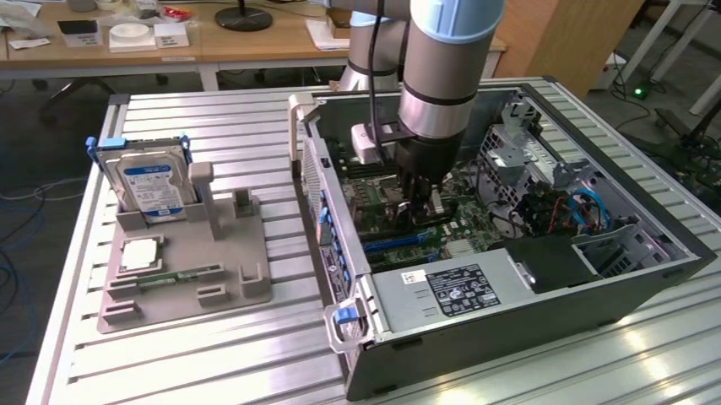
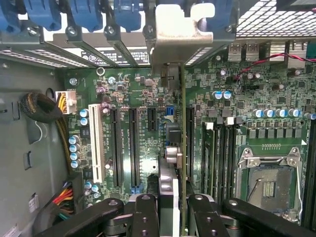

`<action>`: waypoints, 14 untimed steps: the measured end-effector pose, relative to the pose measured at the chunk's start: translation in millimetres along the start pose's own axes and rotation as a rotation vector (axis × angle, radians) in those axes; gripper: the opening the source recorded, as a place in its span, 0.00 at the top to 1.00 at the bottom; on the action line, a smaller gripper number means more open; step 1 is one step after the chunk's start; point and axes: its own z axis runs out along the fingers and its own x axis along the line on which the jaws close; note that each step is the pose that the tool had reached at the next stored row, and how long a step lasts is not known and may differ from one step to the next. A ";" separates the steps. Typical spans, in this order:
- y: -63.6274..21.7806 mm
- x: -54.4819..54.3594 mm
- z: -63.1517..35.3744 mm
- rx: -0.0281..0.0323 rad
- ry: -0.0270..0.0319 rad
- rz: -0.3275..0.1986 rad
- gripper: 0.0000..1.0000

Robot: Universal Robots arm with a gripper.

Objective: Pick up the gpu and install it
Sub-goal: 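Insert the gpu into the slot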

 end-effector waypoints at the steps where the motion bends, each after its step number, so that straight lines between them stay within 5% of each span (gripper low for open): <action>1: 0.1 0.0 0.3 0.0000 0.0001 0.000 0.72; 14: 1.5 0.2 8.5 -0.0012 0.0002 0.000 0.72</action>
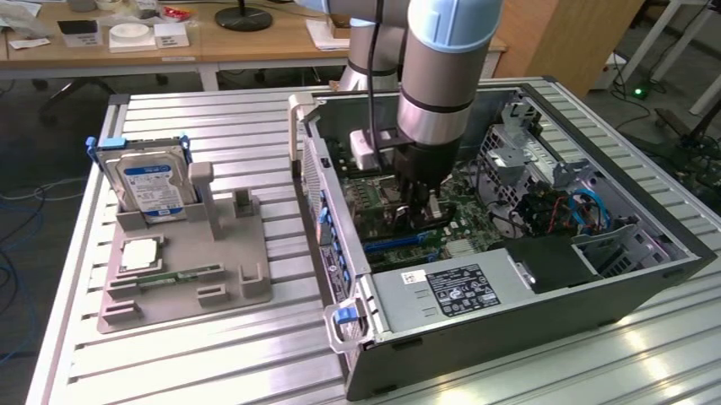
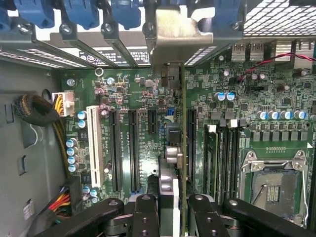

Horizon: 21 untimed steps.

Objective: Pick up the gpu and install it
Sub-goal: 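Insert the gpu into the slot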

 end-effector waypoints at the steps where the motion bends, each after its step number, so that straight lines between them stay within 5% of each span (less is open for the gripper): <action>1: 0.1 0.0 0.7 0.0000 0.0001 0.000 0.72; 12: 3.5 0.2 7.7 -0.0023 0.0000 0.000 0.72; 21: 4.9 0.3 13.7 -0.0126 0.0006 0.000 0.72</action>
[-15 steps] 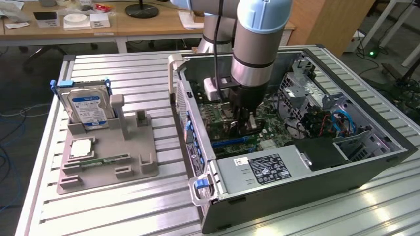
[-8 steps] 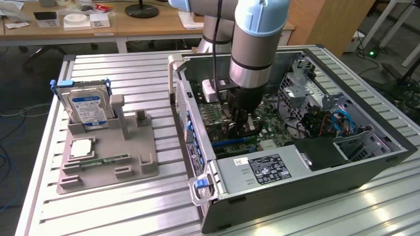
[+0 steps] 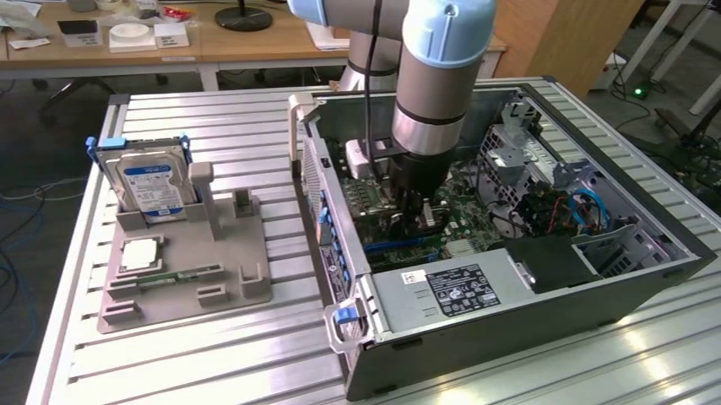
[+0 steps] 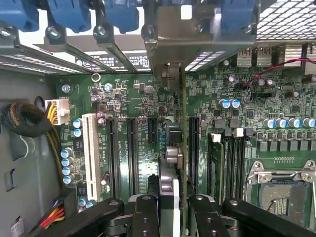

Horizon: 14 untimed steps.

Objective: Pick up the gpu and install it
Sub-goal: 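Insert the gpu into the slot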

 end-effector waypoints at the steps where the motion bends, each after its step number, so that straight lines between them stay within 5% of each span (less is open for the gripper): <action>1: 0.1 0.0 0.7 -0.0004 0.0000 0.000 0.72; 14: 2.2 0.2 2.4 -0.0014 0.0001 0.000 0.72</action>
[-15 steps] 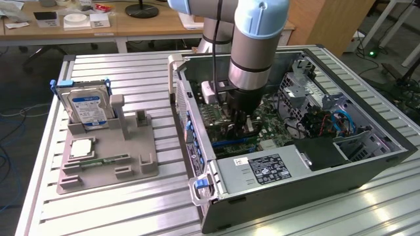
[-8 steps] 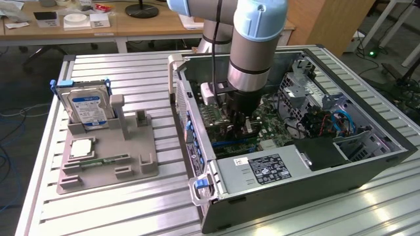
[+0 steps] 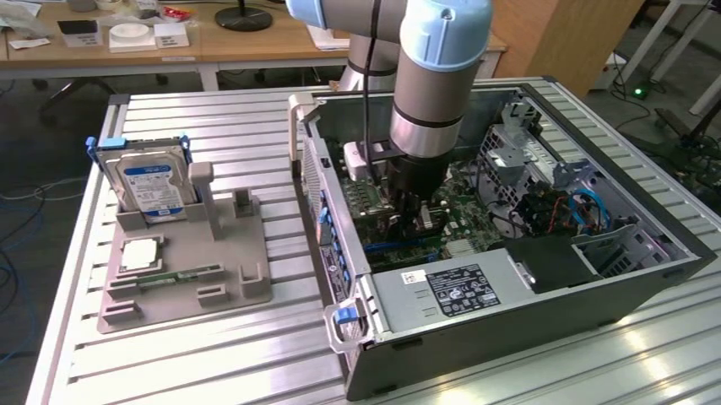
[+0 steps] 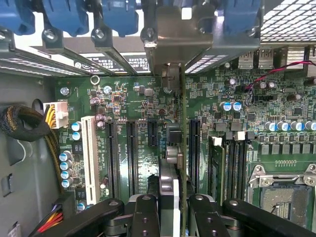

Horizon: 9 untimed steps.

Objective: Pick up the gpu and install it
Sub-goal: 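Insert the gpu into the slot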

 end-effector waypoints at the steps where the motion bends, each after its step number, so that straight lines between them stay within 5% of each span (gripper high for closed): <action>1: 0.0 0.0 0.2 0.0000 0.0000 0.000 0.72; 9: 0.7 0.0 2.7 0.0000 0.0001 0.000 0.72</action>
